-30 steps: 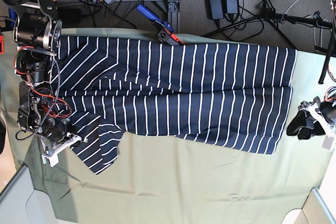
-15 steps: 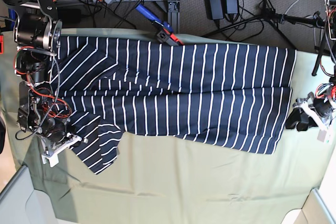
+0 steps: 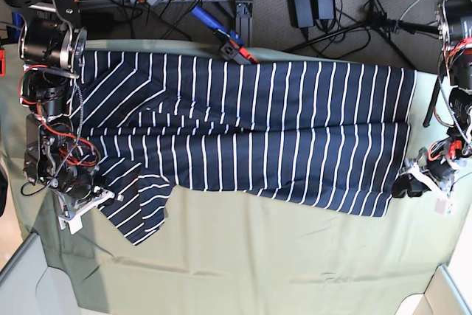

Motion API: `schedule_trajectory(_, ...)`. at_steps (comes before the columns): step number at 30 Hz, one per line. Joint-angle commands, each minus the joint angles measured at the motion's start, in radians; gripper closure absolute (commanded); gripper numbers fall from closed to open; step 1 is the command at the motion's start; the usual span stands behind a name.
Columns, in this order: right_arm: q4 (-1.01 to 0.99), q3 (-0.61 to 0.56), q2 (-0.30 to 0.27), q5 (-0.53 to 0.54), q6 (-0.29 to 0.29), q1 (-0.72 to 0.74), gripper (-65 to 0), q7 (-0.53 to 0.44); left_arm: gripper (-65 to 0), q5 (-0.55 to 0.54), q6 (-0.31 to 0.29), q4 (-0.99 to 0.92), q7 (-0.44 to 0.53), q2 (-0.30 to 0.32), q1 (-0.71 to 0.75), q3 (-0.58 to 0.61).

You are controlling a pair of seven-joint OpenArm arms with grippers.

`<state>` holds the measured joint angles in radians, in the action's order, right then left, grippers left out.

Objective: Fold the T-shirt properly
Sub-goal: 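Regrasp the shirt layers with both grippers near the hem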

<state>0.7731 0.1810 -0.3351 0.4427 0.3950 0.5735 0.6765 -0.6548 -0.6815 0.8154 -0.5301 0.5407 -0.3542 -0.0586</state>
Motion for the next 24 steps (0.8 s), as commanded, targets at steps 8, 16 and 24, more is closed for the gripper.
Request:
schedule_trajectory(8,0.018,0.002,-0.014,0.010,0.055,0.027,0.0,-0.018,-35.9,0.009,-0.017,-0.064,0.033,0.004,-0.053,-0.005)
schedule_trajectory(16,0.018,0.002,-0.014,0.060,0.055,0.027,0.0,-0.018,-35.9,0.002,-0.017,-0.067,0.024,-0.040,-0.053,-0.005)
schedule_trajectory(24,0.018,0.034,-0.014,0.061,0.055,0.027,-8.1,-0.022,-35.9,-0.021,-0.017,-0.067,0.003,-0.079,-0.053,-0.005)
